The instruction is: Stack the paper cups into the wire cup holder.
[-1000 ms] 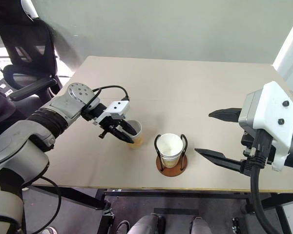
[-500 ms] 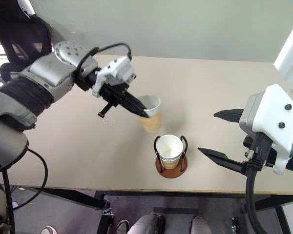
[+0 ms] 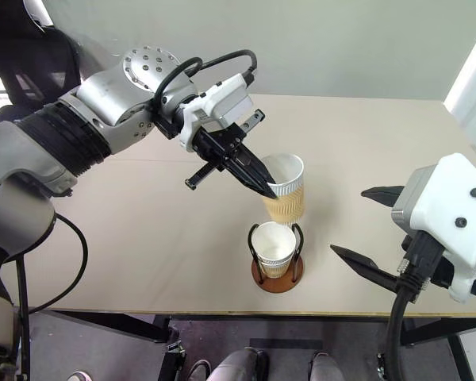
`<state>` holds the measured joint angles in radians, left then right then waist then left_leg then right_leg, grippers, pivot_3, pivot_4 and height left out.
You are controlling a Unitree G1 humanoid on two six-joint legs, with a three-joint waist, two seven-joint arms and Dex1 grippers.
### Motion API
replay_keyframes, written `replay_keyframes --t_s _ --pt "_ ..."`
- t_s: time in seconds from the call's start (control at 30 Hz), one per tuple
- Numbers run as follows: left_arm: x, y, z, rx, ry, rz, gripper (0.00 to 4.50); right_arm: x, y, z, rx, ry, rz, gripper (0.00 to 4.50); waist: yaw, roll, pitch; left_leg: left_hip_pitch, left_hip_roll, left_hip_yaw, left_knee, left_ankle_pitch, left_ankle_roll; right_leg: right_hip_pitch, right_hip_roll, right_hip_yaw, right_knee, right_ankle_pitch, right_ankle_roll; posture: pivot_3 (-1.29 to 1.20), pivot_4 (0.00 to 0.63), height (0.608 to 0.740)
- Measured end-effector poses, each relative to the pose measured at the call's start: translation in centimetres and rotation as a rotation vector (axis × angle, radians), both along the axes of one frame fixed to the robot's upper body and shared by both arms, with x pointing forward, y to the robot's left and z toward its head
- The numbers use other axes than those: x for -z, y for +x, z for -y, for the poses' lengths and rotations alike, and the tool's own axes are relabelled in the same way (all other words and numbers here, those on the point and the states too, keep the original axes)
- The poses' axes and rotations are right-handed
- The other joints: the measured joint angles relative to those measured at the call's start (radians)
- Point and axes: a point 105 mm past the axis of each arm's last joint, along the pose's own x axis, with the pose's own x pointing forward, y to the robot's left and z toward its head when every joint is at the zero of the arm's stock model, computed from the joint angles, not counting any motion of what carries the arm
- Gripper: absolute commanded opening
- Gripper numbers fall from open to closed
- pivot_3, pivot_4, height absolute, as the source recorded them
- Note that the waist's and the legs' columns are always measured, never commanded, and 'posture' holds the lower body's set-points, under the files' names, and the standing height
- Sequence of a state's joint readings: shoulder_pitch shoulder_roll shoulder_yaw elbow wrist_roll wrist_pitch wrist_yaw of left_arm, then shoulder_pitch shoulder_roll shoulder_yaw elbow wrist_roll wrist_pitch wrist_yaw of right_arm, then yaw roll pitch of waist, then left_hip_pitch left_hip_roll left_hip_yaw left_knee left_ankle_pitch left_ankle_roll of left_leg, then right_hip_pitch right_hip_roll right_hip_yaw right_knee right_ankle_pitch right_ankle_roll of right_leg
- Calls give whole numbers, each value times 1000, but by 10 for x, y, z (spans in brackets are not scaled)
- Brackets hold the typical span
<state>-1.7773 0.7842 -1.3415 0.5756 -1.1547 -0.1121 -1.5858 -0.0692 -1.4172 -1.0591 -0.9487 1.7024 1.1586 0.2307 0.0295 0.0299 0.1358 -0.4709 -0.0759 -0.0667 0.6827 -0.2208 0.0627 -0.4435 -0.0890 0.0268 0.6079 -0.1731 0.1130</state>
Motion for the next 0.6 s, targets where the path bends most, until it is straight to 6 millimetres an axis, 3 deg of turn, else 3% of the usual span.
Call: replay_keyframes --t_s 0.27,0.6 --pt "17 -9 0 43 64 -47 80 -8 -18 7 44 -6 24 4089 4 0 0 1 0 -3 0 -3 0 1 0 0 1 -1 -2 0 150 740" --pt "31 -10 -4 60 114 -51 80 -7 -23 8 54 -4 9 4089 2 0 0 1 0 -3 0 -3 0 0 1 -1 2 -1 -4 0 150 740"
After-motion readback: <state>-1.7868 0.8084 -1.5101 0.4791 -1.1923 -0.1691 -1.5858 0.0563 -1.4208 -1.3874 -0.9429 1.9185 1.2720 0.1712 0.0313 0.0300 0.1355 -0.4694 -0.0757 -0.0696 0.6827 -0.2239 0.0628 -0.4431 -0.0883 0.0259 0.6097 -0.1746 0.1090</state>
